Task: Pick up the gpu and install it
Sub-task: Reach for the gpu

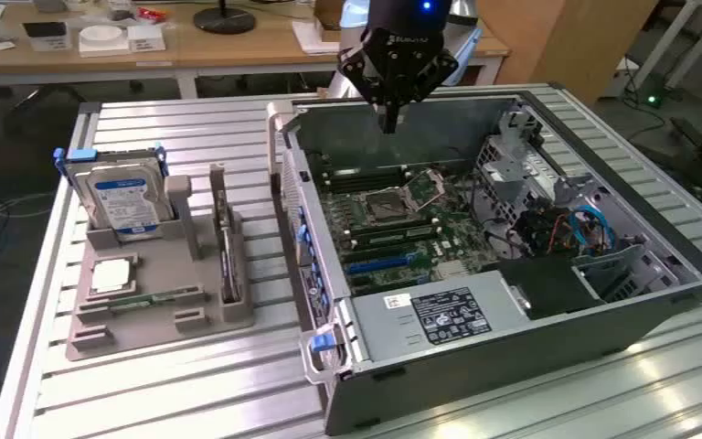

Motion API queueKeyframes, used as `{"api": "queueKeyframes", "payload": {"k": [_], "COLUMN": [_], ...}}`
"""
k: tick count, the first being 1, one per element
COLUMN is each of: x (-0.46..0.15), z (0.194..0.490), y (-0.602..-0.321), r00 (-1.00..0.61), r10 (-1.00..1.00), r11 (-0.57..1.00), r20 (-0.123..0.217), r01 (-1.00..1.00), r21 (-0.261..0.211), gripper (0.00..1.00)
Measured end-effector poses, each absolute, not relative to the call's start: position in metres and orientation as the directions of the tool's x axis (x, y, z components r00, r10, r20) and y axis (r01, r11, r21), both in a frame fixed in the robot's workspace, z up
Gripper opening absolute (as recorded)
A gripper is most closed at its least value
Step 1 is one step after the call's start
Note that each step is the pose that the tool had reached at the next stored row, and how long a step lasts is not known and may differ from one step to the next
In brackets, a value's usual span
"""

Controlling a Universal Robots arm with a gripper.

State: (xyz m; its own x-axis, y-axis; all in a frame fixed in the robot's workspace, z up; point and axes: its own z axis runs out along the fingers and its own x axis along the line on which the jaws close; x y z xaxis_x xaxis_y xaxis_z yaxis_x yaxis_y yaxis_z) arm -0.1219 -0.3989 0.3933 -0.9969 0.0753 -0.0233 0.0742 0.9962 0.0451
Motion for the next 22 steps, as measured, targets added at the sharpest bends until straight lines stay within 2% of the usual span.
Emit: {"api": "queueKeyframes", "payload": {"k": [22], "x": [-0.133], "z": [0.393], "y": [-0.399], "r00": [-0.997], "r10": [0.075], "r11": [0.996], "r20": [-0.023], "r01": [0.074], "r21": [0.045], "gripper": [0.11]}}
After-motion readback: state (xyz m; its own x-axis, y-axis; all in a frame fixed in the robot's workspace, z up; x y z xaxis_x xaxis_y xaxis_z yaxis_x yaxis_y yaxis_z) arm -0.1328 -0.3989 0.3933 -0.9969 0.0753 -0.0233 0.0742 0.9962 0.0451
